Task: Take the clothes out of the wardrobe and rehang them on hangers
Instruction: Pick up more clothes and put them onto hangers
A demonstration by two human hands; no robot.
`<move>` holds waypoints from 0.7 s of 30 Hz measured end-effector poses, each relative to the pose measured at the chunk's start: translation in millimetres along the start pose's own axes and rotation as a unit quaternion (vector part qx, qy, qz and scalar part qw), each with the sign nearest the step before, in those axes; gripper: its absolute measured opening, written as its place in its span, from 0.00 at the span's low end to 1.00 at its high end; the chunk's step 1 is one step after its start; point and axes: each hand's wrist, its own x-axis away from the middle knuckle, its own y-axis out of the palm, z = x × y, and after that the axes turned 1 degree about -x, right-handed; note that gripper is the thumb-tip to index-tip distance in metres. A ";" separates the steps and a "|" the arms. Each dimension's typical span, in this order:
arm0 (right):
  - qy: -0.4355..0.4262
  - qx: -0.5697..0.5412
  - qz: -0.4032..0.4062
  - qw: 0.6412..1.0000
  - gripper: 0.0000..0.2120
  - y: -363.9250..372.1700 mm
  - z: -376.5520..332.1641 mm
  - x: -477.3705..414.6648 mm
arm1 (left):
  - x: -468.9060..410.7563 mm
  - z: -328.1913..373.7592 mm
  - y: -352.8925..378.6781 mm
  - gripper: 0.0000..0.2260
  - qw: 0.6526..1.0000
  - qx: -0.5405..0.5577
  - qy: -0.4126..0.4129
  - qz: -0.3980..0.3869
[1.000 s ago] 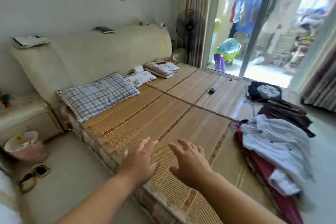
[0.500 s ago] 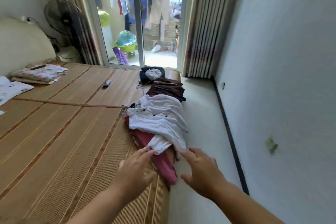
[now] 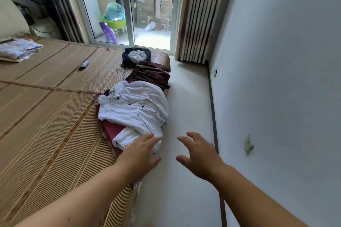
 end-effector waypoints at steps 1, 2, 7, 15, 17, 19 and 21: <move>-0.007 0.005 -0.007 1.000 0.28 -1.6 4.0 -14.1 | -10.8 -6.2 1.1 0.29 1.000 0.002 -0.005 -0.001; -0.013 0.010 -0.013 1.000 0.28 -3.8 8.2 -28.6 | -21.0 -12.9 1.9 0.29 1.000 0.001 -0.010 -0.003; -0.035 0.037 -0.032 0.998 0.27 -16.9 20.8 -132.2 | -94.7 -59.1 -6.4 0.28 0.999 0.003 -0.049 -0.007; -0.124 0.083 -0.056 0.987 0.27 -46.9 -27.2 -354.7 | -237.5 -154.1 -90.3 0.27 0.992 -0.013 -0.125 0.030; -0.148 0.080 -0.067 0.983 0.27 -50.3 -41.5 -399.1 | -260.4 -174.7 -105.8 0.27 0.988 -0.015 -0.148 0.036; -0.171 0.082 -0.086 0.978 0.27 -49.8 -51.2 -439.7 | -278.7 -194.9 -112.7 0.26 0.984 -0.010 -0.176 0.039; -0.194 0.089 -0.106 0.971 0.28 -45.1 -56.2 -484.1 | -297.6 -214.0 -114.4 0.26 0.976 0.005 -0.212 0.041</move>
